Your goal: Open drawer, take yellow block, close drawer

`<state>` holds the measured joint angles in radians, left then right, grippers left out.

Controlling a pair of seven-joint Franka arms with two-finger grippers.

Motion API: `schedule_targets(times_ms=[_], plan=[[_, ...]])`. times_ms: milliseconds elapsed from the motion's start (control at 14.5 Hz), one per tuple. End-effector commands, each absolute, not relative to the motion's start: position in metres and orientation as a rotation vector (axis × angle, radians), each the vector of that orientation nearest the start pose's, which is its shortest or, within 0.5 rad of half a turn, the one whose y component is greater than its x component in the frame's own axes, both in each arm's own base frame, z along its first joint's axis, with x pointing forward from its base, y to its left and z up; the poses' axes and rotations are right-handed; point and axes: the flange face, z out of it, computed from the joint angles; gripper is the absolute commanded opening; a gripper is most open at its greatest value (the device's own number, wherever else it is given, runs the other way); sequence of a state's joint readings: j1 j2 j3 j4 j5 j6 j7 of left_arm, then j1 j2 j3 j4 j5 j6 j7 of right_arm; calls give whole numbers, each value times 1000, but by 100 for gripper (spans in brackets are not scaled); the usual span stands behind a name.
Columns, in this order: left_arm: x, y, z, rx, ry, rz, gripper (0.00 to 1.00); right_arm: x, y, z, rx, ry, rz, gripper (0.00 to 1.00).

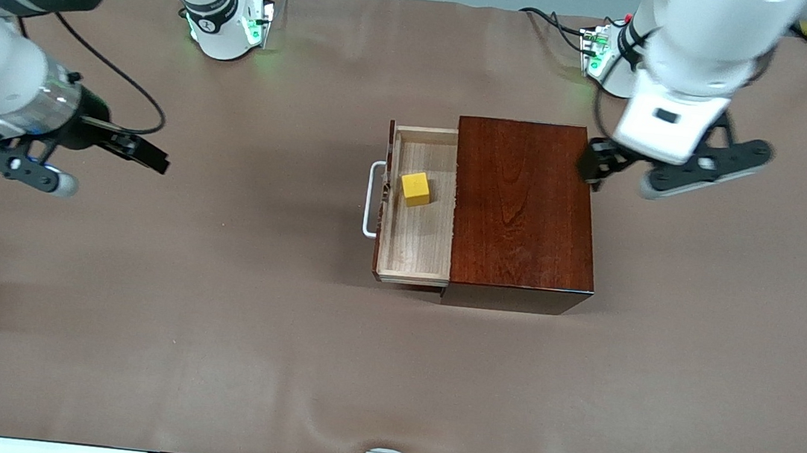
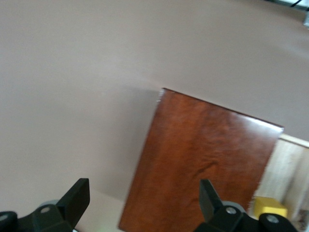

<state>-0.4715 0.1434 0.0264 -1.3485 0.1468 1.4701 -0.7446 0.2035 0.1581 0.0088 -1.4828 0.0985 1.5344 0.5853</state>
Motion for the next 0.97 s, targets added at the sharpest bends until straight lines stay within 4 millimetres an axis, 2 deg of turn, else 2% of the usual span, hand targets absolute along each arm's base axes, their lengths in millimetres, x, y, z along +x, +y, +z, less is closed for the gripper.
schedule_targets(times_ms=[0,207,414,552,690,897], plan=[[523,-189,644,-2994,-368,-58,100,580,177,567,-2999,728,213,100],[528,-142,652,-3018,-199,-22,100,572,235,550,-2941,932,233,100],[523,-97,660,-3028,-113,-27,100,567,275,534,-2864,1104,264,100],[523,-81,661,-3045,-102,-20,100,559,307,521,-2854,1172,262,100],[529,-58,664,-3057,-72,-43,100,555,329,505,-2812,1305,268,100],[532,-59,667,-3085,-48,-55,100,549,366,486,-2737,1455,249,100]])
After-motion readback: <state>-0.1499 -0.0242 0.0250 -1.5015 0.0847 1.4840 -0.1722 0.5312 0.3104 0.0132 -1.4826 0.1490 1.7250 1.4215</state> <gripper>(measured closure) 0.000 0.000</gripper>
